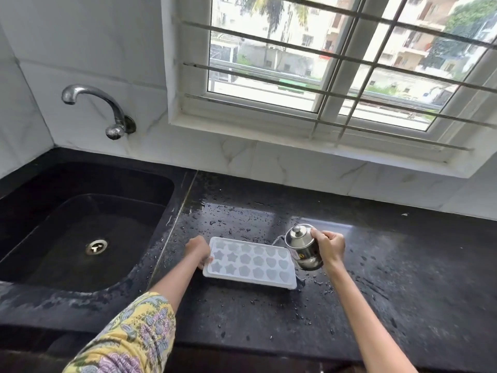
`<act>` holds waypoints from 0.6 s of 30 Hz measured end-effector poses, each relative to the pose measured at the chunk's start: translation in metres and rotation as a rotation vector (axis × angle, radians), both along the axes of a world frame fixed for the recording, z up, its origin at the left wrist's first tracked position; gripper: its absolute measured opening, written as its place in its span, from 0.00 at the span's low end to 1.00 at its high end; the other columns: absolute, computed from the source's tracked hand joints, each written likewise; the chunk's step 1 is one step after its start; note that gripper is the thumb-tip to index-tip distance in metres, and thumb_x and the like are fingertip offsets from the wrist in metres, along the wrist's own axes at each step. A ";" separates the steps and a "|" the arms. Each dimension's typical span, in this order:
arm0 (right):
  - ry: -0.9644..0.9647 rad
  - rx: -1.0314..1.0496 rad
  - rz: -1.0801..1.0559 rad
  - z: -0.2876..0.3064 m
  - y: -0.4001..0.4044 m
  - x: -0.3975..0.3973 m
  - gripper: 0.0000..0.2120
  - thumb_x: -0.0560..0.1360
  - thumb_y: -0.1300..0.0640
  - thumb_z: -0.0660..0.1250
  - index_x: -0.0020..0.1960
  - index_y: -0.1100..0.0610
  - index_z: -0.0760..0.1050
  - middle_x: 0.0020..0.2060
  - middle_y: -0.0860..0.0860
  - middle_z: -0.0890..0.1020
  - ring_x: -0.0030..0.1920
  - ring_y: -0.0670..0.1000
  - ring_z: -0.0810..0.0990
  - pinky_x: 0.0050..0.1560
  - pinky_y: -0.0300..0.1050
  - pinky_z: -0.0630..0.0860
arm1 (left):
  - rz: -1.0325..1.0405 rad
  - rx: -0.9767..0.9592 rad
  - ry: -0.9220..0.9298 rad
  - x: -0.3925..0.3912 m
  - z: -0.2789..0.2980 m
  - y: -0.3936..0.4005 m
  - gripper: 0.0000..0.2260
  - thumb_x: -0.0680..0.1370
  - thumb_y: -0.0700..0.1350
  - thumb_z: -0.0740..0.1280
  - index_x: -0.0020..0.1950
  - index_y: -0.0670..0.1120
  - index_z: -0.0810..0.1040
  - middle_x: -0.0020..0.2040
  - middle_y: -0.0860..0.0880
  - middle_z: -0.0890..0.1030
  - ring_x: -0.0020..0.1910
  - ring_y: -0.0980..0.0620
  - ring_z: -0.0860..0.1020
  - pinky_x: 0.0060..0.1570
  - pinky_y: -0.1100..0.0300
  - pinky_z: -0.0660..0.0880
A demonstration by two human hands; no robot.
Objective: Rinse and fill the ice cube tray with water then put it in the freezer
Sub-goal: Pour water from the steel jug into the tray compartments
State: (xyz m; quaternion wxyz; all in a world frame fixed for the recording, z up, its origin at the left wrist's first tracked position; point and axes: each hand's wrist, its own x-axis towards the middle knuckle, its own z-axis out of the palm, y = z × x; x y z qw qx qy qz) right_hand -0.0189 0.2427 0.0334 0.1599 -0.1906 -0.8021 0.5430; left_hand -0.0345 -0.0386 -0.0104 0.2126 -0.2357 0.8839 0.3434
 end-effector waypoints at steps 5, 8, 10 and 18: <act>0.013 -0.020 -0.007 0.002 0.000 -0.002 0.17 0.66 0.54 0.67 0.33 0.70 0.77 0.25 0.55 0.70 0.27 0.50 0.66 0.30 0.40 0.61 | -0.059 -0.041 -0.016 -0.003 -0.002 0.000 0.11 0.76 0.32 0.67 0.58 0.31 0.76 0.55 0.36 0.81 0.43 0.42 0.84 0.34 0.55 0.80; 0.007 -0.012 -0.011 0.001 -0.001 -0.003 0.13 0.69 0.57 0.68 0.31 0.65 0.76 0.24 0.55 0.70 0.27 0.51 0.66 0.30 0.40 0.61 | -0.084 -0.061 -0.002 -0.001 0.001 0.000 0.11 0.76 0.33 0.67 0.57 0.31 0.76 0.55 0.37 0.81 0.49 0.42 0.84 0.21 0.59 0.76; 0.005 -0.009 -0.009 -0.002 0.000 -0.004 0.13 0.70 0.59 0.68 0.30 0.65 0.75 0.23 0.54 0.70 0.26 0.51 0.66 0.29 0.39 0.61 | -0.079 -0.060 0.005 -0.001 0.000 0.001 0.11 0.76 0.34 0.67 0.58 0.31 0.76 0.55 0.37 0.81 0.49 0.42 0.84 0.26 0.58 0.78; -0.004 -0.044 -0.021 -0.012 -0.001 0.000 0.20 0.66 0.54 0.68 0.33 0.73 0.75 0.24 0.54 0.72 0.28 0.51 0.68 0.30 0.40 0.63 | -0.031 -0.041 -0.011 0.001 0.003 0.001 0.11 0.76 0.32 0.67 0.58 0.31 0.76 0.55 0.37 0.81 0.46 0.43 0.83 0.31 0.58 0.80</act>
